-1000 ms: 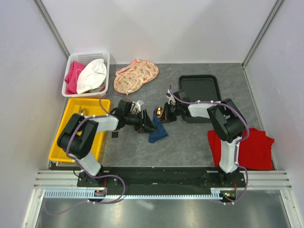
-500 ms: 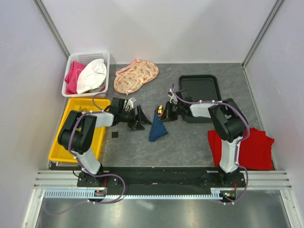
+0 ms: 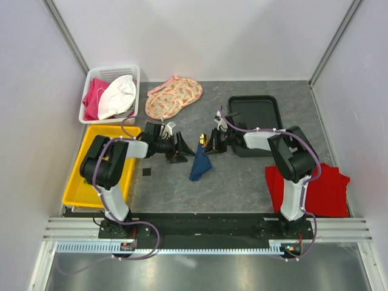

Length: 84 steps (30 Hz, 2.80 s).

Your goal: Place the utensils on the paper napkin and roll it up

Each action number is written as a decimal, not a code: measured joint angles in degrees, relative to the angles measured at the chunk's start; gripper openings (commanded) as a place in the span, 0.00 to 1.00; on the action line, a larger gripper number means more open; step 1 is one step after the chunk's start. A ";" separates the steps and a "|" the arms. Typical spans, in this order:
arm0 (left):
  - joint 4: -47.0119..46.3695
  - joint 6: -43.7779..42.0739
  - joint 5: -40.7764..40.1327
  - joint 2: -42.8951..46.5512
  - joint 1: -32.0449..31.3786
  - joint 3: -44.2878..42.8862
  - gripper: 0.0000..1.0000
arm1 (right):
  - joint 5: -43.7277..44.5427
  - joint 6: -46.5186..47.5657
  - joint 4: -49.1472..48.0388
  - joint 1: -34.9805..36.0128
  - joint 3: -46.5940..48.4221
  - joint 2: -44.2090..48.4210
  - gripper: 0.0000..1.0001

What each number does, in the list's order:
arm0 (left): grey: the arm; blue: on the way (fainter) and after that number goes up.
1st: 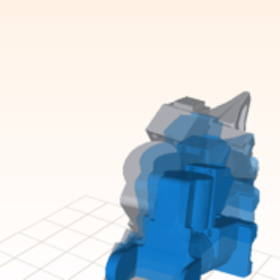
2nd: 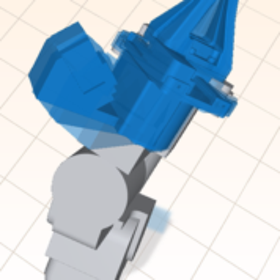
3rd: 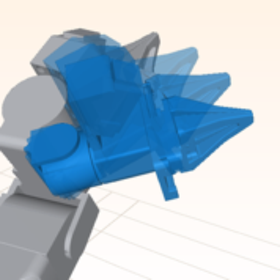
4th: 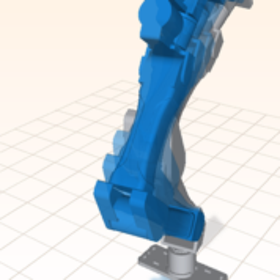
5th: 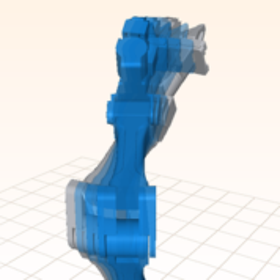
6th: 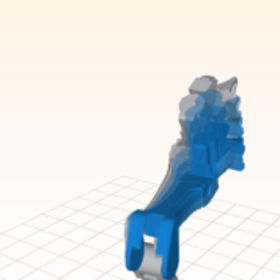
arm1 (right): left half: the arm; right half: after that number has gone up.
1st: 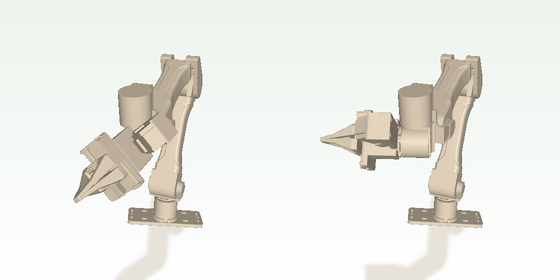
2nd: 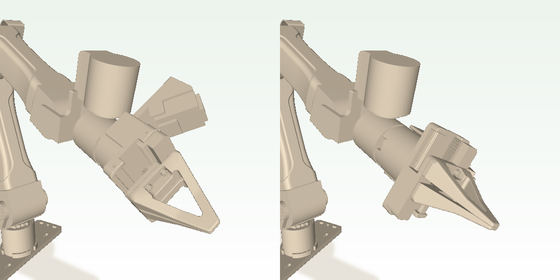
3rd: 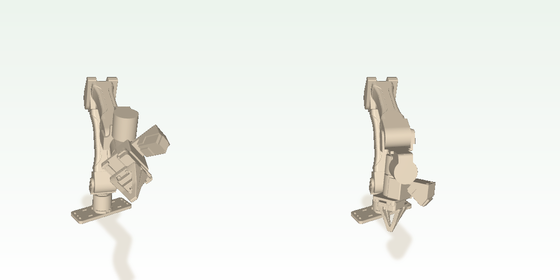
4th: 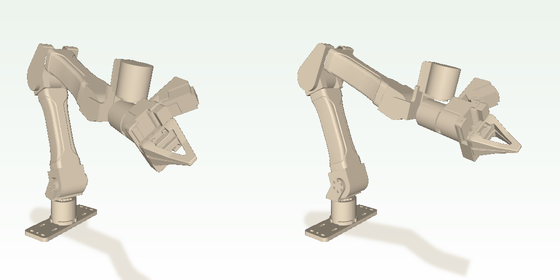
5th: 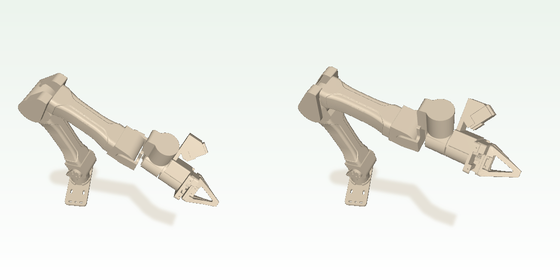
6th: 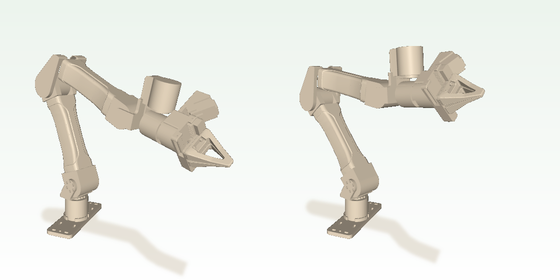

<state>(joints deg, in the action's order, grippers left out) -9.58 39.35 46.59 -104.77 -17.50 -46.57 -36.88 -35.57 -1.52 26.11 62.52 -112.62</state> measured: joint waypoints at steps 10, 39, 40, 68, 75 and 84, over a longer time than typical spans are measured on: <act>0.24 0.22 -1.03 -0.83 -1.53 -1.40 0.78 | -2.29 -1.79 -1.33 -0.09 -0.02 0.00 0.00; -22.73 15.69 6.69 2.51 -0.57 9.22 0.83 | -9.88 -5.49 -4.28 -0.85 -0.02 4.22 0.00; -24.39 17.25 7.21 3.23 -0.57 9.46 0.83 | -10.27 -5.84 -4.59 -0.85 -0.02 4.68 0.00; -56.57 44.83 9.53 9.16 -1.73 12.66 0.50 | -17.22 -14.47 -11.19 -0.17 0.13 14.82 0.00; -57.44 46.29 9.53 9.57 -1.88 12.90 0.25 | -17.59 -15.23 -11.76 -0.04 0.61 15.39 0.00; -58.31 46.97 9.57 10.97 -1.84 12.90 0.02 | -18.27 -13.44 -10.21 0.42 2.45 16.33 0.11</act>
<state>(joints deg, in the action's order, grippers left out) -67.90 86.32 56.16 -93.80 -19.33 -33.67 -55.16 -49.01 -11.73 26.52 64.97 -96.29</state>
